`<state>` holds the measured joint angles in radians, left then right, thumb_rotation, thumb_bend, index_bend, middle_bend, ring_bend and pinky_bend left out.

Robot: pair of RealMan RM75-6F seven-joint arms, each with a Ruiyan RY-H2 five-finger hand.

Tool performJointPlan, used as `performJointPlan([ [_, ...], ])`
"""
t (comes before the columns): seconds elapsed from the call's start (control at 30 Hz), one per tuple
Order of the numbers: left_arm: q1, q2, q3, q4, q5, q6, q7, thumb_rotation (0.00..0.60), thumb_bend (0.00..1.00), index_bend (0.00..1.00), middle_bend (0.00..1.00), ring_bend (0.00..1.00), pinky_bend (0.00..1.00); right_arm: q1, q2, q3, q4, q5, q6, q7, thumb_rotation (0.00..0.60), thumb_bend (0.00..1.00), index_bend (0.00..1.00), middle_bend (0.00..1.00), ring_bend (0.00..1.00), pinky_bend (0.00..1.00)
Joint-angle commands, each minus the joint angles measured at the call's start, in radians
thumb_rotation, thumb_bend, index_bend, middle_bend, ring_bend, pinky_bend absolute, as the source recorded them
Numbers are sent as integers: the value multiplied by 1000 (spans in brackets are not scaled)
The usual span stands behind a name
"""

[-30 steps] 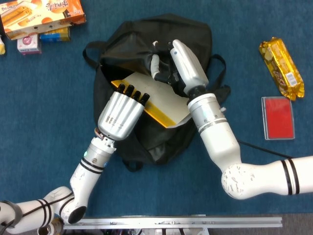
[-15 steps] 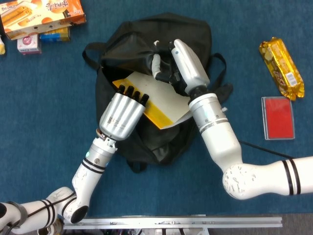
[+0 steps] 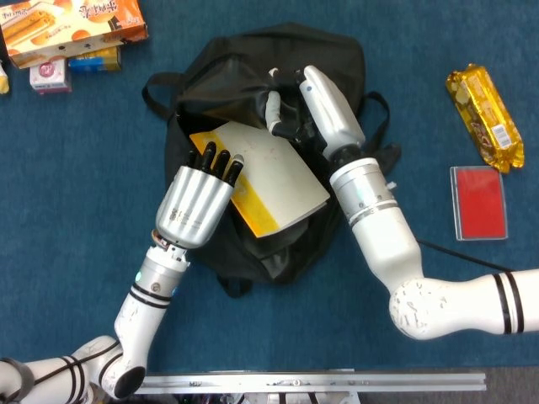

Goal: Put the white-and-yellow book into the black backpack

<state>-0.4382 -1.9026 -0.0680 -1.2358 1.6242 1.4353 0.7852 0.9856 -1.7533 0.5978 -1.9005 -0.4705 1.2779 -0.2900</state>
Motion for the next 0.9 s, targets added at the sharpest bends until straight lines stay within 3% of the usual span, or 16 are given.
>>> performJointPlan([
  [0.03,23,25,10,-30,-14,6,26,600,195,272,377,274,527,-6,8,2,-6,-5,-3,7,600,772,876,684,625,875],
  [0.27,64,103,16,-125,-51,10,80,600,195,197,313,228,516,-23,35,-8,-14,-13,-23,21,600,771,876,684,624,875],
  [0.67,112,244,23,-244,-75,28,46,600,196,192,311,228,509,-50,83,-47,-25,-47,-70,42,600,771,876,680,621,872],
  [0.8,123,281,14,-274,-105,19,45,600,195,188,311,228,508,-62,108,-67,-40,-67,-106,54,600,734,867,633,554,793],
  [0.9,129,303,7,-289,-123,16,40,600,195,185,309,228,508,-72,136,-88,-54,-90,-147,65,600,660,733,542,457,686],
])
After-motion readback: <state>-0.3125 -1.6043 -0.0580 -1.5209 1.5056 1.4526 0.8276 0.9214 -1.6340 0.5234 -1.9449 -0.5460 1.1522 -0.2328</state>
